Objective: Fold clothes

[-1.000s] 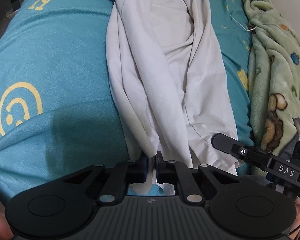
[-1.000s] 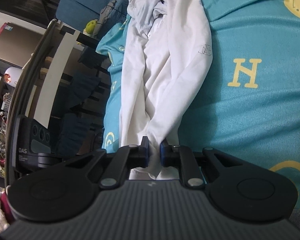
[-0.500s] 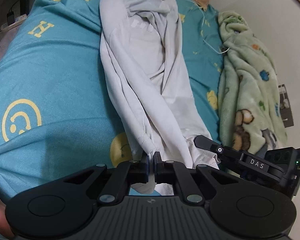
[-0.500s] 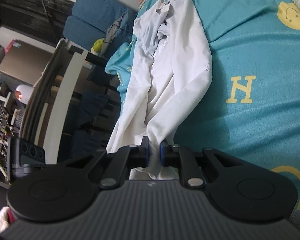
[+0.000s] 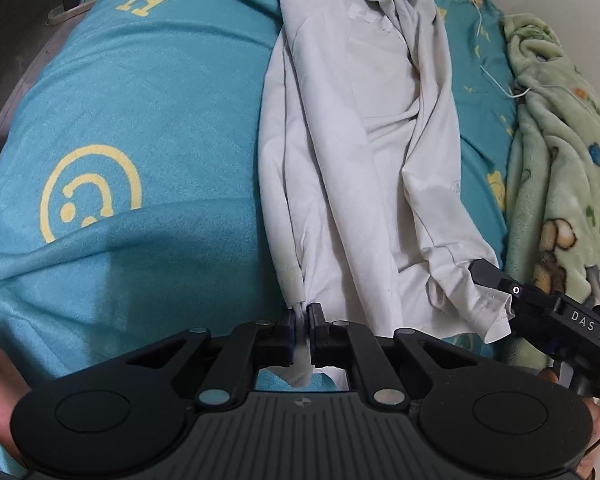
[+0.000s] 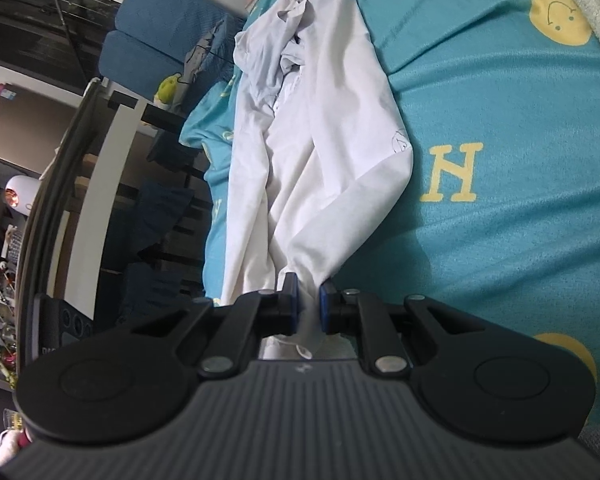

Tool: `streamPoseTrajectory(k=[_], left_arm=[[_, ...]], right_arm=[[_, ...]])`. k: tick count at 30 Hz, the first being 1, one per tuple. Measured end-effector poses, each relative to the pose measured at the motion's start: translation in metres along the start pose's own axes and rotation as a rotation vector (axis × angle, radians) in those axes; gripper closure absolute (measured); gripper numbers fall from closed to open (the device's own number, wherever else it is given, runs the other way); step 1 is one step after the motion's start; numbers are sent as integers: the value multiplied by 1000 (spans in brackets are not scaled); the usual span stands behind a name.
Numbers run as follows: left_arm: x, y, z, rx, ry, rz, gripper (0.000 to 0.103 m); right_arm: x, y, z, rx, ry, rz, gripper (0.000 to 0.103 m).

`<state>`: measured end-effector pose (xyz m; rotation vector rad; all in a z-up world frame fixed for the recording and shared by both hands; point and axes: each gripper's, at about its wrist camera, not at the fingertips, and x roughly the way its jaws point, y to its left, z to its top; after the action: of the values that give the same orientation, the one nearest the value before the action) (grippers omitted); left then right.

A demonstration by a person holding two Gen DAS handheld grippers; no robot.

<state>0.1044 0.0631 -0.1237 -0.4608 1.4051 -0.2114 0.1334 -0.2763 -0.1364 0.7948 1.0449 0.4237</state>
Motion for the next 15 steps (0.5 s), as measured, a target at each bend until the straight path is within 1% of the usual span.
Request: streamPoseTrajectory(k=[1, 3, 4, 5, 6, 9, 11, 12, 14, 15], left_arm=[[0, 1, 0, -8, -5, 3, 80], [0, 4, 1, -25, -14, 12, 58], [0, 5, 1, -32, -15, 16, 53], [0, 7, 2, -39, -15, 20, 42], [1, 9, 2, -48, -16, 26, 33], [4, 17, 4, -84, -15, 27, 25], [9, 23, 6, -115, -4, 25, 21], [12, 25, 7, -131, 4, 24, 21], [13, 26, 6, -133, 14, -8, 19], [13, 26, 6, -133, 18, -25, 19]], right_arm=[[0, 0, 0, 2, 3, -3, 90], [1, -1, -1, 5, 5, -2, 90], [1, -1, -1, 6, 6, -2, 90], [2, -1, -1, 6, 7, -1, 90], [2, 0, -1, 4, 8, -2, 90], [5, 1, -1, 0, 14, -9, 90], [7, 1, -1, 0, 17, -13, 90], [8, 1, -1, 1, 18, -14, 90], [8, 1, 0, 2, 18, -15, 90], [8, 1, 0, 2, 18, -16, 90]])
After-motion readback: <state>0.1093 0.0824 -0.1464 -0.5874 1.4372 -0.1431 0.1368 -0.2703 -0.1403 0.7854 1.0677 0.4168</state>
